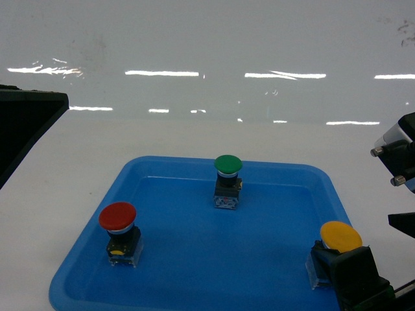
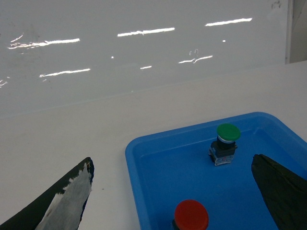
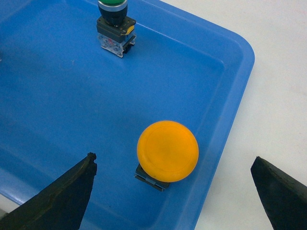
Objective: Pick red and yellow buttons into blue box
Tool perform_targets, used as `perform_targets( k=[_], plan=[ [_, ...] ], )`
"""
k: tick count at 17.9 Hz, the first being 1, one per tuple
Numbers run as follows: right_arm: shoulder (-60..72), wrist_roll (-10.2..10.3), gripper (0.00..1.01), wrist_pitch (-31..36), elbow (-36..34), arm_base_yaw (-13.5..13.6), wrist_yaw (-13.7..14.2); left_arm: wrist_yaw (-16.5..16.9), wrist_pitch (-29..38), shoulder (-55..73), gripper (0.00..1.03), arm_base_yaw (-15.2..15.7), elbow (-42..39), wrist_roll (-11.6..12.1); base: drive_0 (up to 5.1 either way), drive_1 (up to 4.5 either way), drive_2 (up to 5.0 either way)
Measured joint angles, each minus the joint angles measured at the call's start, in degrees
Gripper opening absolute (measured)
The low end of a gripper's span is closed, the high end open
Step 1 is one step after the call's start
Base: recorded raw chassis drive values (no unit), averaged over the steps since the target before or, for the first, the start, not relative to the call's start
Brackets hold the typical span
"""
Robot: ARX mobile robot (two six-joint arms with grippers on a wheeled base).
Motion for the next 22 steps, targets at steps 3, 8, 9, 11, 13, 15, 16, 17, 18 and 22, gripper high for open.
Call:
perform_targets(
  k=[3,8,9,11,13,15,16,17,18,22],
  plan=[
    [2.4,-0.6,0.98,2.2,-0.2,-0.3,-0.2,0.0,0.0,0.0,0.98,0.0,0.0,0.0,0.0,0.00,0.0],
    [4.8,-1.5,0.98,2.0,0.8,1.3,1.1,0.0,0.0,0.0,0.98,0.0,0.0,0.0,0.0,0.00,0.0],
    [4.8,-1.5,0.98,2.1,1.2,1.4,1.5,0.0,0.0,0.0,0.98,0.0,0.0,0.0,0.0,0.00,0.0],
    [4.8,-1.4,0.98,1.1,2.3,1.7,2.4,0.0,0.0,0.0,0.98,0.0,0.0,0.0,0.0,0.00,0.0],
    [4.9,-1.2,0.98,0.2,3.2,1.3,2.6,0.0,0.0,0.0,0.98,0.0,0.0,0.0,0.0,0.00,0.0],
    [4.9,-1.0,0.98,-0.7,3.3,0.6,2.2,0.0,0.0,0.0,0.98,0.0,0.0,0.0,0.0,0.00,0.0],
    [5.4,-1.0,0.98,-1.9,3.3,0.1,2.8,0.0,0.0,0.0,0.98,0.0,0.0,0.0,0.0,0.00,0.0],
    [5.6,-0.9,0.98,-2.4,3.3,0.0,2.8,0.0,0.0,0.0,0.98,0.0,0.0,0.0,0.0,0.00,0.0],
    [5.6,-0.3,0.98,-2.8,3.3,0.1,3.3,0.0,0.0,0.0,0.98,0.0,0.0,0.0,0.0,0.00,0.0],
    [3.5,-0.4,0.98,-6.0,3.8,1.3,4.8,0.0,0.0,0.0,0.98,0.0,0.0,0.0,0.0,0.00,0.0]
  ],
)
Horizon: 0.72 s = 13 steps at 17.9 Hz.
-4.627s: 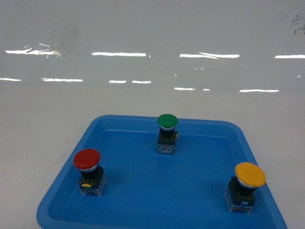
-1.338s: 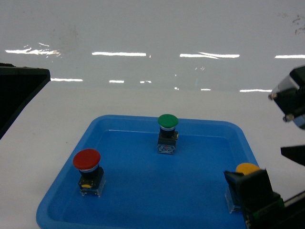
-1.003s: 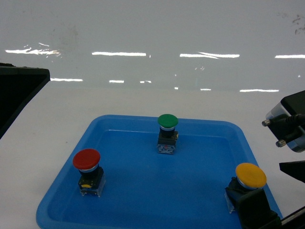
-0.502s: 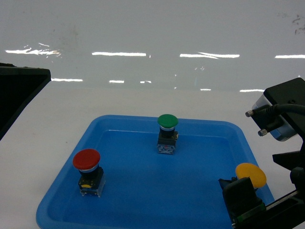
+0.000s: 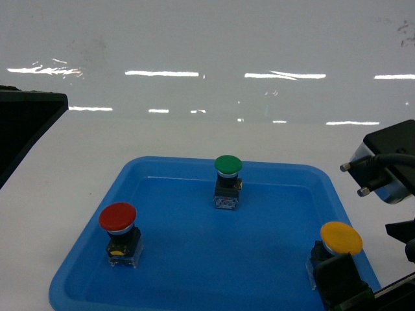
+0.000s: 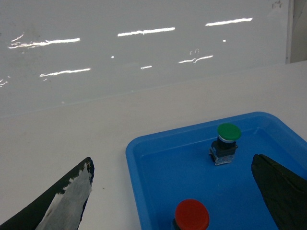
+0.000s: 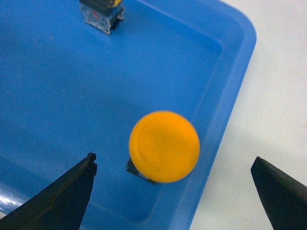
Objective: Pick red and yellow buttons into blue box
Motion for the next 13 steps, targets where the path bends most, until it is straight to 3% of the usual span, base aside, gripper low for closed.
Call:
perform_targets(
  k=[3,11,13],
  plan=[
    [-2.9,-0.4,0.98,-0.9,0.8,0.3,0.8,0.0,0.0,0.0,0.98,0.0,0.0,0.0,0.0,0.00,0.0],
    [-3.6,1.7,0.98,4.7,0.2,2.3,0.6,0.0,0.0,0.0,0.98,0.0,0.0,0.0,0.0,0.00,0.0],
    [-4.5,1.5,0.98,5.7,-0.2,2.3,3.1,0.0,0.0,0.0,0.98,0.0,0.0,0.0,0.0,0.00,0.0]
  ],
)
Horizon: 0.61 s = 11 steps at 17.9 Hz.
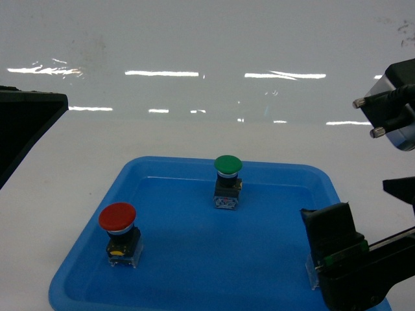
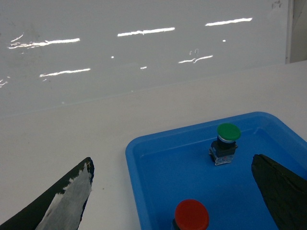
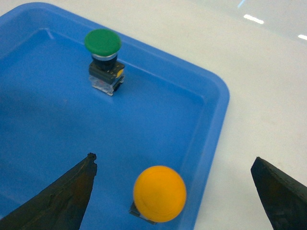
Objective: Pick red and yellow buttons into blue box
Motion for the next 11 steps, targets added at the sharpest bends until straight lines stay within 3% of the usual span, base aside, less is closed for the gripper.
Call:
perform_targets(
  k=[1,8,11],
  plan=[
    [-0.7,-0.3,0.98,0.1,0.0,0.0,1.1,0.0,0.0,0.0,0.98,0.0,0.0,0.0,0.0,0.00,0.0],
    [-0.8,-0.7,0.98,0.1,0.0,0.0,1.1,0.0,0.0,0.0,0.98,0.0,0.0,0.0,0.0,0.00,0.0],
    [-0.3,-0.6,0.98,3.4,-0.8,-0.4,1.8,0.0,0.0,0.0,0.98,0.0,0.0,0.0,0.0,0.00,0.0]
  ],
)
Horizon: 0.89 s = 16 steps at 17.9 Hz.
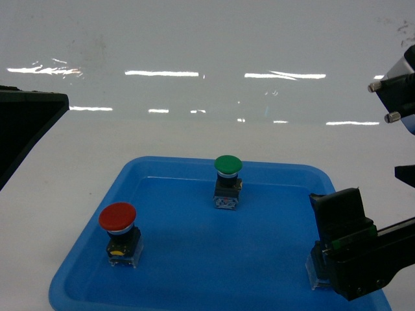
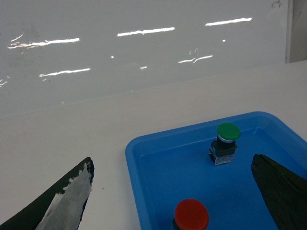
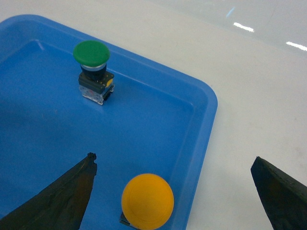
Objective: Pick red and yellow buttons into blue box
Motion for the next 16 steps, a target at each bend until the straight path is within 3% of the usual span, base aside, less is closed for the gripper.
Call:
perform_targets(
  k=[9,12,16],
  plan=[
    [7.7,1.0,0.98,-0.8,2.0,0.7,-2.7,0.0,0.0,0.0,0.98,0.0,0.0,0.0,0.0,0.00,0.0],
    [12.7,1.0,0.98,-0.4,5.2,-0.7,-4.5,0.0,0.0,0.0,0.98,0.0,0.0,0.0,0.0,0.00,0.0],
    [13.1,0.7,0.98,-2.9,5.7,-1.5,-3.9,0.0,0.0,0.0,0.98,0.0,0.0,0.0,0.0,0.00,0.0]
  ],
)
